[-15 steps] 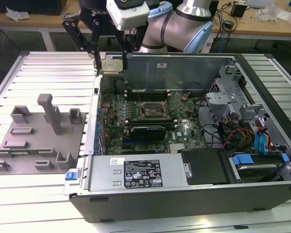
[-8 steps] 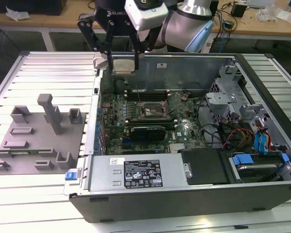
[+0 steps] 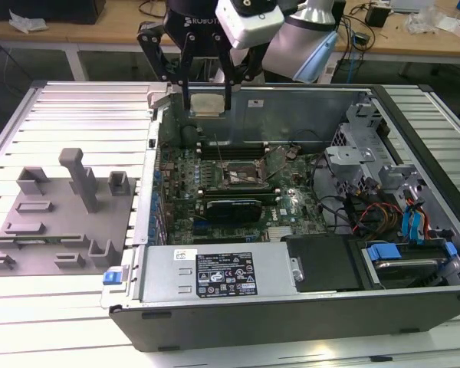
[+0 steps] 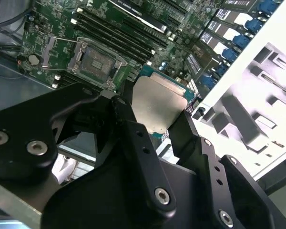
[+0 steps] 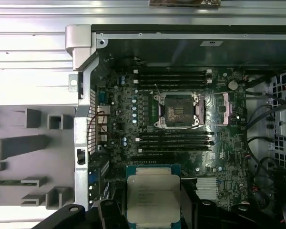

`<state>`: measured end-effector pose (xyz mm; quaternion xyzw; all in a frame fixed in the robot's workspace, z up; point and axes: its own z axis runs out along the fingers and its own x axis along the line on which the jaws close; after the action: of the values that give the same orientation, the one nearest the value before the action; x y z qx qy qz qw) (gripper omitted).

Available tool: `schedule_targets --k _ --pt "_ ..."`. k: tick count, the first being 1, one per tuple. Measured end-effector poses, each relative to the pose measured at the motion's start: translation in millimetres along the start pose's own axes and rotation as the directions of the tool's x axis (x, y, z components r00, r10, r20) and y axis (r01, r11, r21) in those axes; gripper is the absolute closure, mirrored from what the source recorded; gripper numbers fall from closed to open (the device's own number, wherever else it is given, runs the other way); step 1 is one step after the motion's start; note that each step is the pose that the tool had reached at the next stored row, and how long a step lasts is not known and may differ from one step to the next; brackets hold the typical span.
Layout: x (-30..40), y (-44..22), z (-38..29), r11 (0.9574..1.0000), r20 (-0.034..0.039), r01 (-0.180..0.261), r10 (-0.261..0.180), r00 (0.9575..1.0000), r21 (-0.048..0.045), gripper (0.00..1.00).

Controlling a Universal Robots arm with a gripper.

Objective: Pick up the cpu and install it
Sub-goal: 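Pick up the cpu and move it towards the insertion slot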

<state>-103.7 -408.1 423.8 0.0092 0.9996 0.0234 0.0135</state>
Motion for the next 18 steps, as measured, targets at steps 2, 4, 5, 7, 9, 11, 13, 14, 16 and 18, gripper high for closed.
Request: schedule_targets --k 2,4,5,7,9,11,13,14,16,18 --pt "-0.2 0.1 0.4 1.0 0.0002 0.0 0.0 1.0 -0.0002 0.46" --pt "-0.1 -0.1 2.6 1.0 0.0 0.0 0.0 1.0 -0.0009 0.46" --pt "-0.1 -0.1 3.9 1.0 0.0001 0.0 0.0 1.0 -0.0013 0.46" --pt "0.0 -0.3 7.7 1.0 0.0001 0.0 0.0 1.0 -0.0022 0.46" --pt "-0.9 -0.5 13.0 1.0 -0.0001 0.0 0.0 1.0 -0.0025 0.46" --pt "-2.4 -0.4 17.9 1.0 0.0001 0.0 0.0 1.0 -0.0027 0.46" --pt "-4.4 0.4 24.4 1.0 0.0001 0.0 0.0 1.0 -0.0028 0.46" --pt "-5.0 0.8 26.7 1.0 0.0002 0.0 0.0 1.0 -0.0032 0.46" --pt "-6.0 1.3 29.6 1.0 0.0001 0.0 0.0 1.0 -0.0035 0.46" --pt "-7.2 2.0 32.2 1.0 0.0 0.0 0.0 1.0 -0.004 0.46"
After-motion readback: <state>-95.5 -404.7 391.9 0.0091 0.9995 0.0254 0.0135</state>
